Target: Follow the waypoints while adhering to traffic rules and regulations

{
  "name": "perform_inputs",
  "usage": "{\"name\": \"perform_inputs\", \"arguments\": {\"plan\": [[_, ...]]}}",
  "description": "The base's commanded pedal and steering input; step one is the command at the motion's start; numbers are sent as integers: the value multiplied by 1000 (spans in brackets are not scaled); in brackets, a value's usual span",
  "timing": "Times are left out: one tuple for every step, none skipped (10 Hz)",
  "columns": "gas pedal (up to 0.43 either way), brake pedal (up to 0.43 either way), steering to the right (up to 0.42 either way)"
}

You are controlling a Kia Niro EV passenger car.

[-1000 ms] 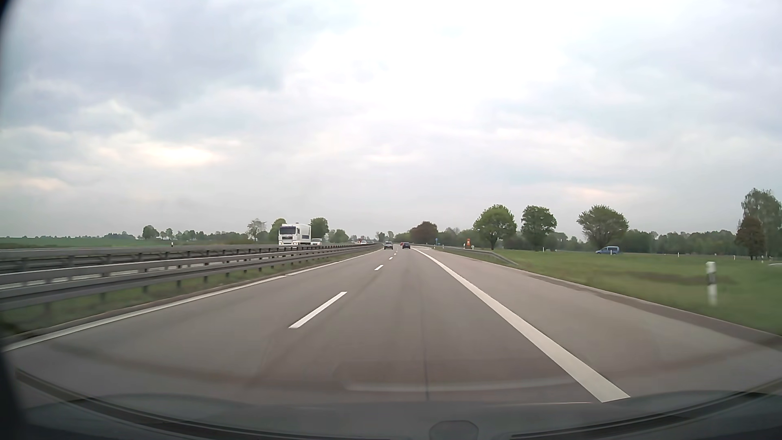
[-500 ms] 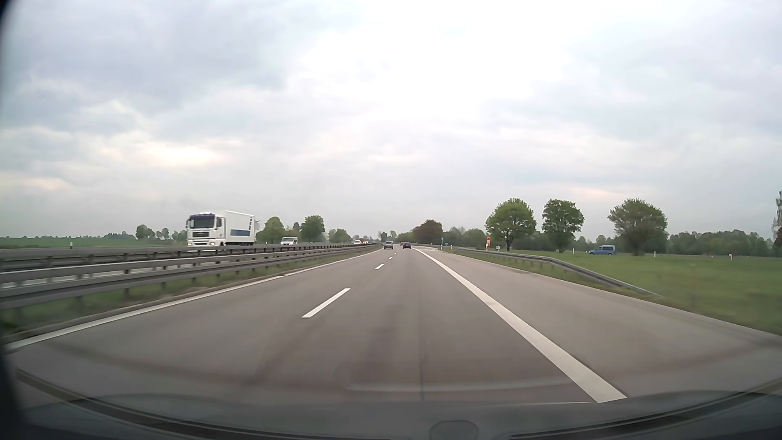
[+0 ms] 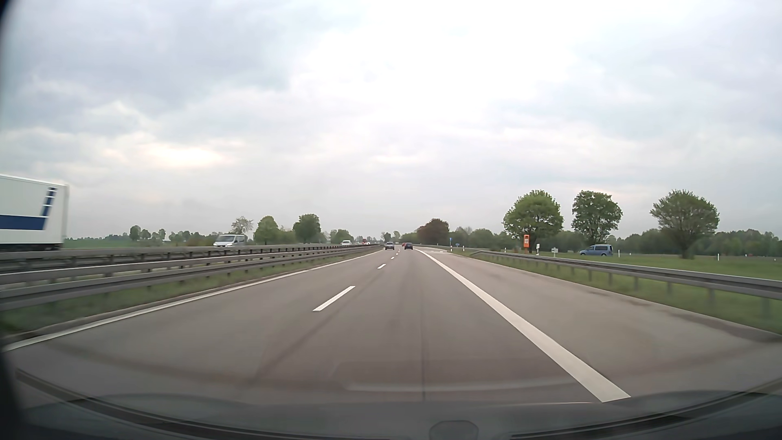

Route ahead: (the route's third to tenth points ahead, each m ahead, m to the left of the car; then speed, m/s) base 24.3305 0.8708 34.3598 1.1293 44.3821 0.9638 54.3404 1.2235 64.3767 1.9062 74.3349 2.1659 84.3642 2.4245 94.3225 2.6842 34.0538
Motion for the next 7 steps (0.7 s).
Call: {"name": "perform_inputs", "arguments": {"plan": [[260, 0, -4], [268, 0, -4], [280, 0, -4], [287, 0, -5], [287, 0, -4], [287, 0, -4], [287, 0, -4]]}}
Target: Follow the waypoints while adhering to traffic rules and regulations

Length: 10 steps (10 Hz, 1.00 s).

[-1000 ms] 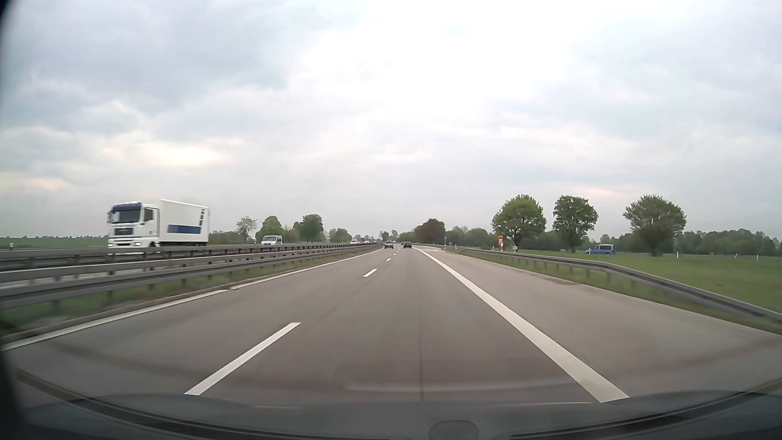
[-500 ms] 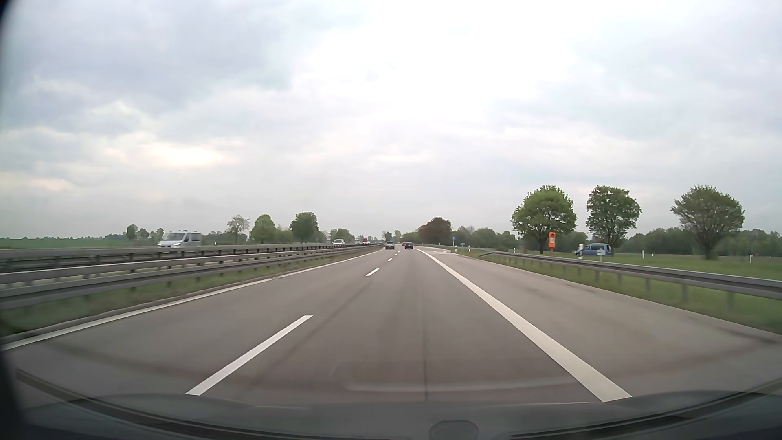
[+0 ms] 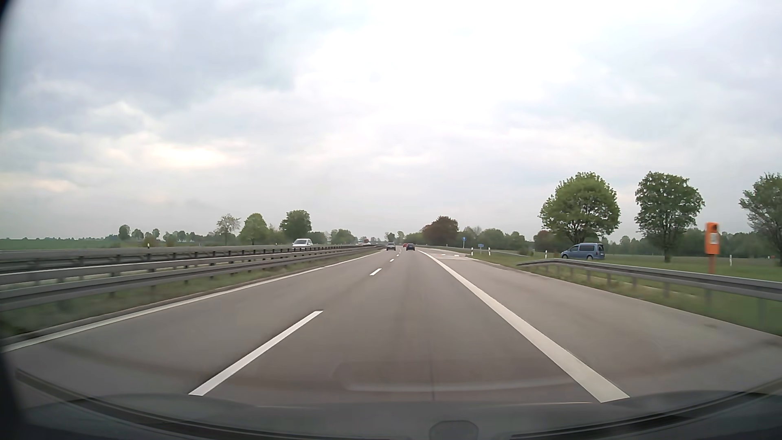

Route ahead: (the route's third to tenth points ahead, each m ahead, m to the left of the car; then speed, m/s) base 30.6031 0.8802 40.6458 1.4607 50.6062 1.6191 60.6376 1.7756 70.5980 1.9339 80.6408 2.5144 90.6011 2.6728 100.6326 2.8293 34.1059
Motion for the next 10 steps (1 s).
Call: {"name": "perform_inputs", "arguments": {"plan": [[287, 0, -5], [287, 0, -4], [287, 0, -4], [287, 0, -4], [287, 0, -4], [287, 0, -4], [287, 0, -4], [287, 0, -4], [287, 0, -4], [287, 0, -4]]}}
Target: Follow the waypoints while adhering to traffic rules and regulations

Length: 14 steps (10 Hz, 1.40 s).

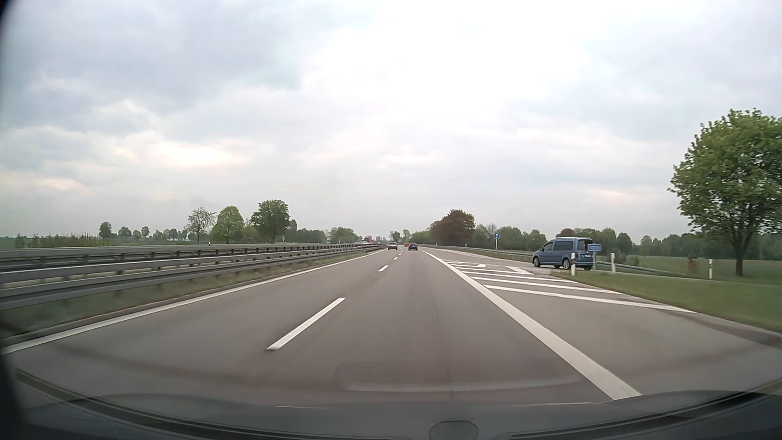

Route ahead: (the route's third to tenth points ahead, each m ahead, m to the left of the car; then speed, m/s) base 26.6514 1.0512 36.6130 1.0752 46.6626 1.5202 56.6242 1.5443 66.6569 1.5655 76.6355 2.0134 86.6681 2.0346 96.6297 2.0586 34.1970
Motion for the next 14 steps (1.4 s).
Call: {"name": "perform_inputs", "arguments": {"plan": [[287, 0, -4], [287, 0, -4], [287, 0, -4], [287, 0, -4], [287, 0, -3], [287, 0, -3], [287, 0, -3], [287, 0, -2], [287, 0, -2], [287, 0, -2], [280, 0, -1], [280, 0, -1], [280, 0, -2], [280, 0, -2]]}}
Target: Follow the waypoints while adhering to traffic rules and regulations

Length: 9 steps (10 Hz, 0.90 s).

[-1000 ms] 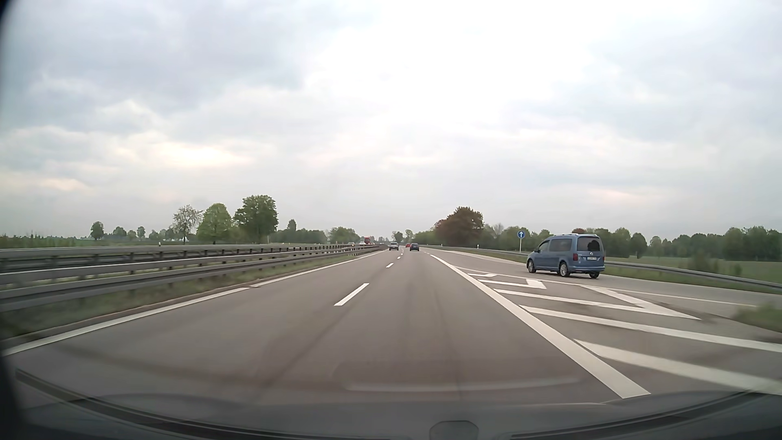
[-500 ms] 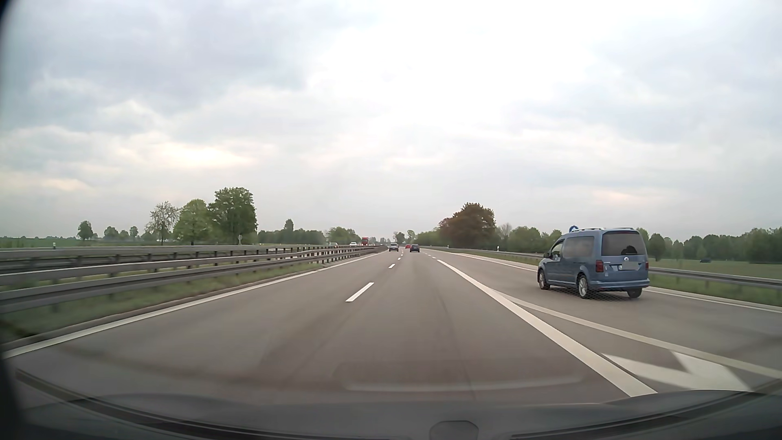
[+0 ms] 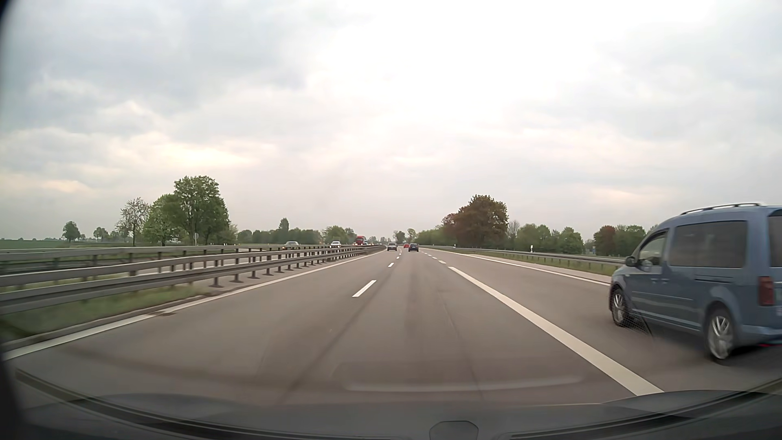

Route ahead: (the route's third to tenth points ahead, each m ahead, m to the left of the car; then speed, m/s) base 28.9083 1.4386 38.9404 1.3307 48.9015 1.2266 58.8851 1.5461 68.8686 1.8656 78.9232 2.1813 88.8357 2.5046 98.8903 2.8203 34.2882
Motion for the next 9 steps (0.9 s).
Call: {"name": "perform_inputs", "arguments": {"plan": [[280, 0, -2], [280, 0, -2], [268, 0, -2], [260, 0, -2], [248, 0, -2], [248, 0, -2], [248, 0, -3], [240, 0, -3], [240, 0, -3]]}}
